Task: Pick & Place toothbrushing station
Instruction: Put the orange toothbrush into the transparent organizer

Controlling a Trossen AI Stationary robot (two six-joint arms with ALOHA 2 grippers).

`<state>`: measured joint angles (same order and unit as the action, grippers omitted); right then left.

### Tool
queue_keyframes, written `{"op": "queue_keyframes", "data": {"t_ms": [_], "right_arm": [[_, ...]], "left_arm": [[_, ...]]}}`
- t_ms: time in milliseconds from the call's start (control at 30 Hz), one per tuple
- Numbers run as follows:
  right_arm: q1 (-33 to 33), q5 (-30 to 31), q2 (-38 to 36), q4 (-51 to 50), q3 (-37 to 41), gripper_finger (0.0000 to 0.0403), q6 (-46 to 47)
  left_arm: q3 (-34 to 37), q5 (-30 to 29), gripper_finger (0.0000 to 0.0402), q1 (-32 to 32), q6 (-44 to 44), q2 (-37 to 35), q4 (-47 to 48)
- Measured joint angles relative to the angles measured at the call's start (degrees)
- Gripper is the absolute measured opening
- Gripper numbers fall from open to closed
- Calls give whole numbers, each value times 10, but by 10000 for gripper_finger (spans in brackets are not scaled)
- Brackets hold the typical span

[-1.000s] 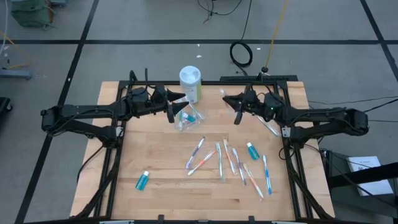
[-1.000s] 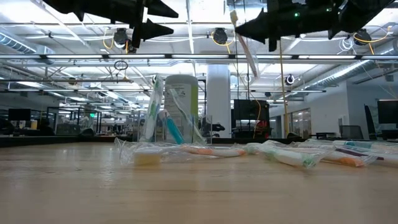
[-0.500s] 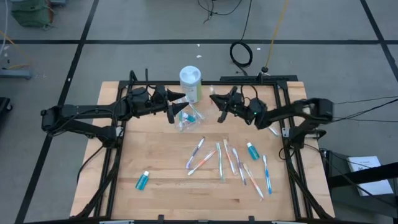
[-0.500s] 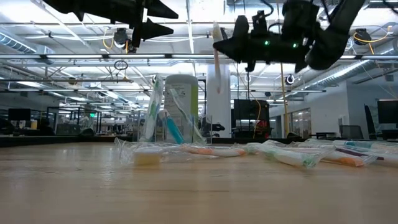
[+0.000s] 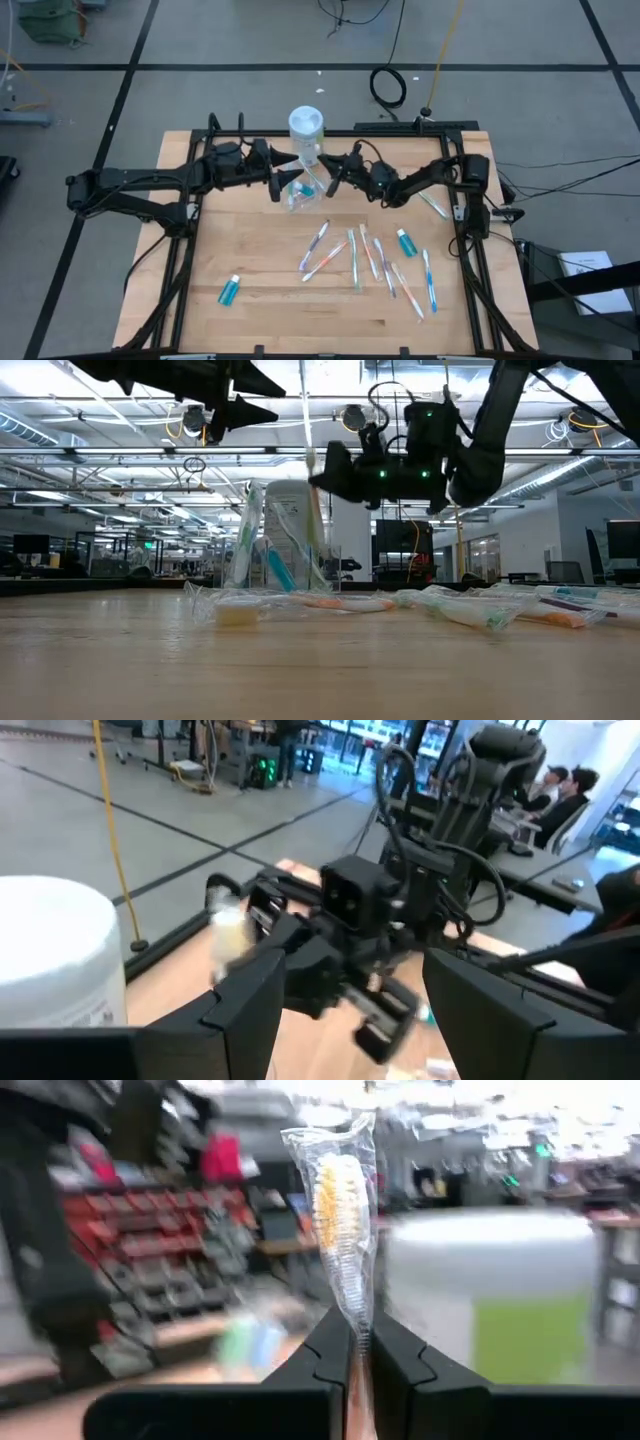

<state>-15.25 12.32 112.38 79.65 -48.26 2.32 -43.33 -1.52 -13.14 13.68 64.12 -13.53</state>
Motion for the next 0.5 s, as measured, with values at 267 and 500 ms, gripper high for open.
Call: {"op": "queue_keyframes", "data": {"t_ms": [267, 500], "right_arm": [[1, 12, 1, -114, 1, 15, 40], [0, 14, 1, -129, 1, 41, 40]], "left_arm": [[0, 0, 244, 16, 3, 0, 31], [0, 0, 244, 39, 6, 0, 31]]}}
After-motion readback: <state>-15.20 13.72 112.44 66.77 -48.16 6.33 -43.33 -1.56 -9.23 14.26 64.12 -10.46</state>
